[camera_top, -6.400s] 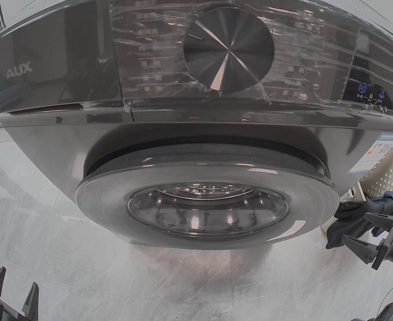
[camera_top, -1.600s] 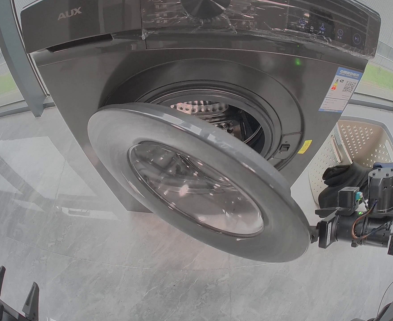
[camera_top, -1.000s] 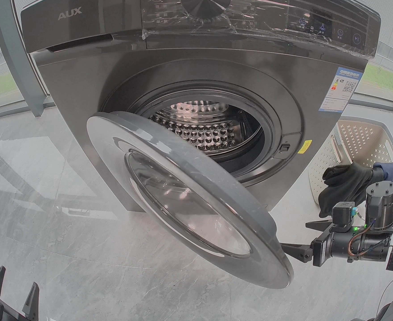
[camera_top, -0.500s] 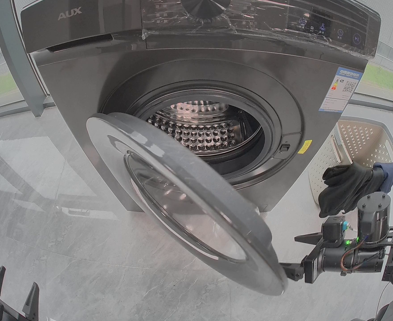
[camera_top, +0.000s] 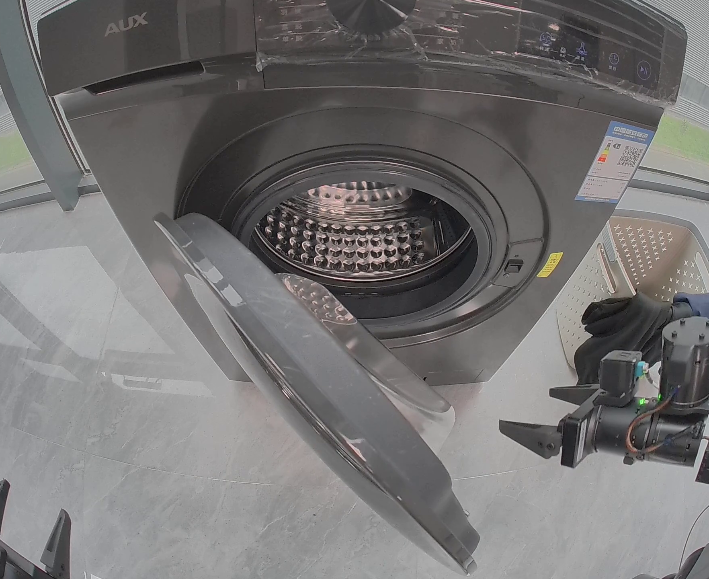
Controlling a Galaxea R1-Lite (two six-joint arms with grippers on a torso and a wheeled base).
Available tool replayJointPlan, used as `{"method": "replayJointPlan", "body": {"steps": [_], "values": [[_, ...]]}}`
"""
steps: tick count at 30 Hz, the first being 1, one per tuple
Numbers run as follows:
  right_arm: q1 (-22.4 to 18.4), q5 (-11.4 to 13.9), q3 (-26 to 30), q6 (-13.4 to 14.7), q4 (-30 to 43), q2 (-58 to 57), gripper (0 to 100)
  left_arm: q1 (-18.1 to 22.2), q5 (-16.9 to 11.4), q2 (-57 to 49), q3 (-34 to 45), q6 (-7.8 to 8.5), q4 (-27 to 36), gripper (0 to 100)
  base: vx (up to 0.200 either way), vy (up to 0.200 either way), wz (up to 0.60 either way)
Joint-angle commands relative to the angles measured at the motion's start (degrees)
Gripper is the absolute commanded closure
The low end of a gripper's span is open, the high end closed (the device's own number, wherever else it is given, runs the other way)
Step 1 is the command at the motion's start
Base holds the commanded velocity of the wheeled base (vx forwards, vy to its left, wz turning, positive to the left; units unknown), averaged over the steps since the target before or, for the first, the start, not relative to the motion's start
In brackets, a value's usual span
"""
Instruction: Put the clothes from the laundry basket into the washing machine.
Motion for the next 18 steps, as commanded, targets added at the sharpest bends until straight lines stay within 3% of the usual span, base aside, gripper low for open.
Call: {"method": "replayJointPlan", "body": {"steps": [1,6,11,18], "values": [[-1.8,-0.7,-5.6,0.4,-0.1,6.7,0,0.0,0.0,-0.6,0.9,0.93,0.2,0,0.000,0.000,0.00],[-1.3,-2.8,-9.9,0.5,-3.7,14.3,0,-0.1,-0.4,-0.5,0.8,-0.74,0.1,0,0.000,0.000,0.00],[1.5,-2.8,-9.8,0.7,-9.5,19.9,0,-0.1,-0.5,-0.5,0.8,-0.39,0.2,0,0.000,0.000,0.00],[5.8,-2.6,-8.5,0.8,-10.0,20.2,0,-0.1,-0.6,-0.5,0.8,-0.56,0.2,0,0.000,0.000,0.00]]}}
